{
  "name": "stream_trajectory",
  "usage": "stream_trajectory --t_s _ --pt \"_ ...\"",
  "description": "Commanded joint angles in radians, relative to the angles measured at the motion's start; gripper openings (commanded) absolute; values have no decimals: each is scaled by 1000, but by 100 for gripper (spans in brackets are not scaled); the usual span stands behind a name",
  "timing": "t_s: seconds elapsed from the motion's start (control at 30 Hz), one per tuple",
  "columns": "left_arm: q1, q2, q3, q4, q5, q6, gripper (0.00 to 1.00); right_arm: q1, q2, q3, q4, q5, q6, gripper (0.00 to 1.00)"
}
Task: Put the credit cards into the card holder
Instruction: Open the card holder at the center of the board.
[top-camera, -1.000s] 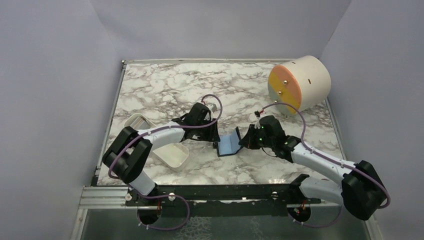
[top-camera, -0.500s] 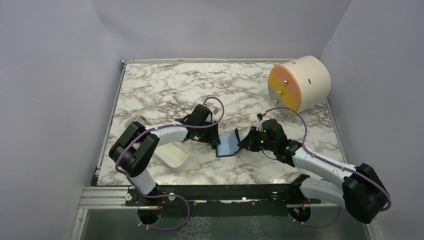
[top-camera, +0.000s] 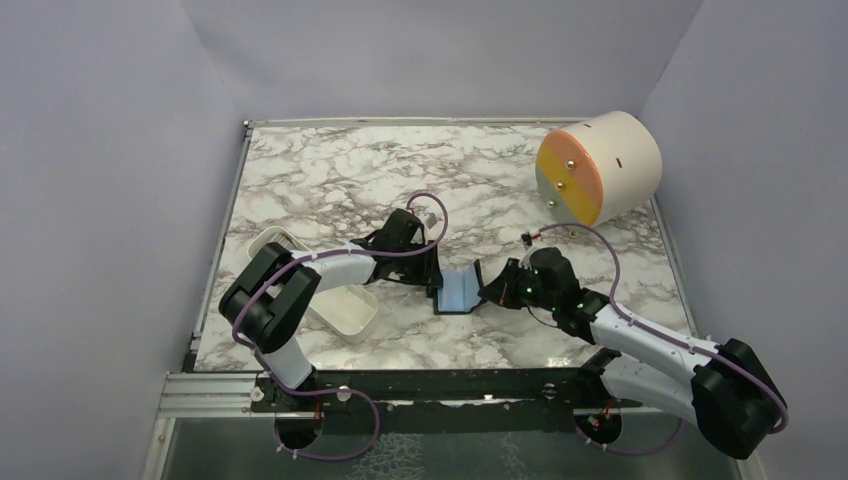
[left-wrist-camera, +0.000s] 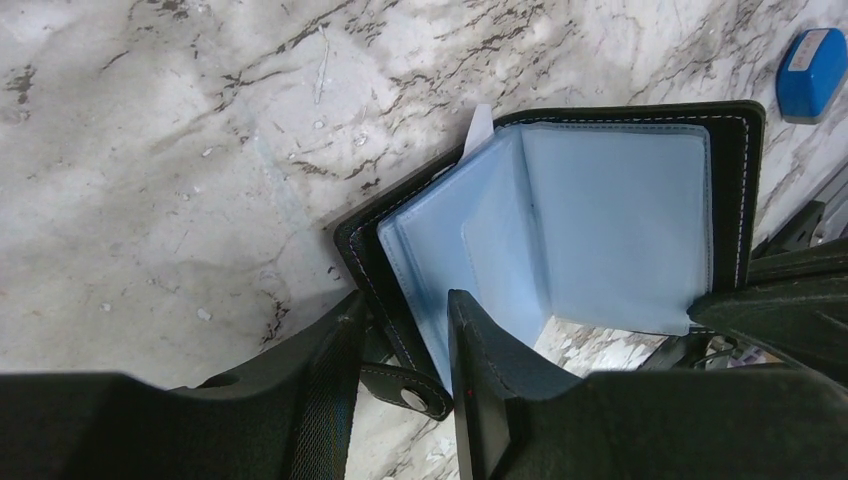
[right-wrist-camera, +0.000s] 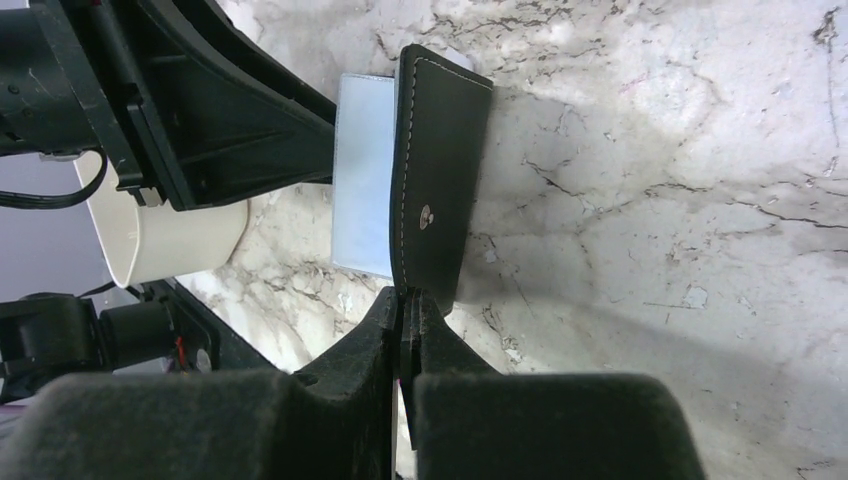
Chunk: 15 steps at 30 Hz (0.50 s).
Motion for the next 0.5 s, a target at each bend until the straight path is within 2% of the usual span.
stream_trajectory --t_s 0.0,0.17,0.23,0.37,0.47 --pt "-2 31 -3 75 74 -41 37 3 -8 -7 0 87 1 1" --pt "-2 23 17 49 55 -25 33 4 -17 2 -75 169 -10 2" --pt "-2 23 25 38 41 -16 31 4 -17 8 -99 197 -13 8" --pt "-2 28 23 38 36 -20 29 3 -14 59 -216 266 -29 29" --pt "-2 15 16 44 39 -31 29 4 -32 75 -248 285 -46 30"
